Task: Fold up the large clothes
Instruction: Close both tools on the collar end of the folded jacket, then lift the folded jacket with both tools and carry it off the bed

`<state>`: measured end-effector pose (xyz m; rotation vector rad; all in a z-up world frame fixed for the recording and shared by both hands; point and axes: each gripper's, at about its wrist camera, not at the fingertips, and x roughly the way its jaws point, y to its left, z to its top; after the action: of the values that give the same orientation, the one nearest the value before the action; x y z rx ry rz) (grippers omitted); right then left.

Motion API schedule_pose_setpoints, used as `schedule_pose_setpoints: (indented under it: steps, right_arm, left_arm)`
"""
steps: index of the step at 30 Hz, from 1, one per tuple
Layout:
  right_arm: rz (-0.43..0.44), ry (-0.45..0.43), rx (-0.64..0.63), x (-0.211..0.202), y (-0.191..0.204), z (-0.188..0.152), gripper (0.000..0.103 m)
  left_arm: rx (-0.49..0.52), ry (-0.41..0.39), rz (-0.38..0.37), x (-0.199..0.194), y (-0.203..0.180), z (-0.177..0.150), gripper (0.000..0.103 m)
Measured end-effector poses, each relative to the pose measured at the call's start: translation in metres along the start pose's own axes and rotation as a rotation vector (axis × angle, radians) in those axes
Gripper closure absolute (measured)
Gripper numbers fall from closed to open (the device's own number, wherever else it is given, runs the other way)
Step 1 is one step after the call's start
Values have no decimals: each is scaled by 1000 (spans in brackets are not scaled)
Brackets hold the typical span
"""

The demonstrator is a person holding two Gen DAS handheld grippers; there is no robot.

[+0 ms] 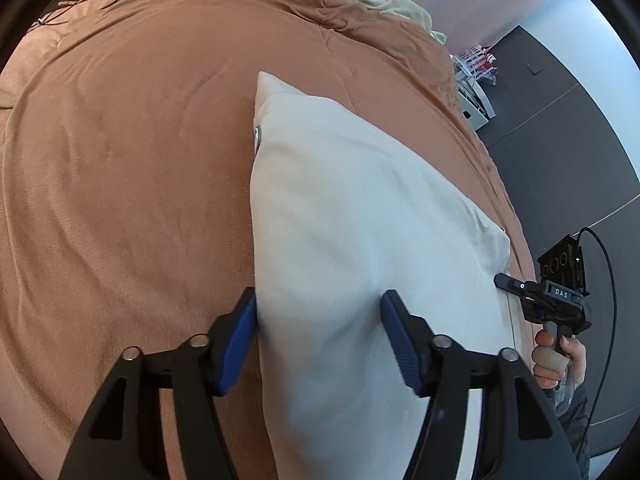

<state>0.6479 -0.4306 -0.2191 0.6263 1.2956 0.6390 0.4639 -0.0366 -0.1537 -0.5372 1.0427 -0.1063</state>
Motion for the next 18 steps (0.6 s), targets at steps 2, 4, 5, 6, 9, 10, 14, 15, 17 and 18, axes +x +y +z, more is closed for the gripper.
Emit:
schedule_pose_setpoints:
  steps: [2,4,5,6,9,10,14,15,17,18]
  right_arm:
    - [-6,-27,-15,-6,4,-4,84]
    - [-19,-49,-23,-12,12,-8,87]
    - [-37,-66,-44,-15,20,-10,88]
    - [-50,-79,-68,-18,28,-12,89]
    - [-67,-119,-128,-31,55,-21,89]
    - [-68,-131,-143,-36,64,-24,89]
    - [-79,-181,-194,-59,96,-44,90]
    - [-76,-198,-198,-67,102,-49,90]
    - [-63,-239,-207,-86,113,-59,90]
    - [-58,-255,-214,-94,117,-64,90]
  left_arm:
    - [9,-5,6,-2,-4,-1,60]
    - [21,-13,27,-7,-10,-1,68]
    - [29,-20,38,-11,-14,-2,73]
    - [34,-25,47,-14,-16,-2,76]
    - [53,-45,44,-28,-26,-4,86]
    - [61,-54,43,-33,-30,-5,88]
    - [80,-106,8,-63,-48,-11,91]
    - [87,-123,-2,-72,-54,-13,91]
    - [102,-153,-22,-88,-65,-18,91]
    - [110,-171,-33,-97,-71,-20,91]
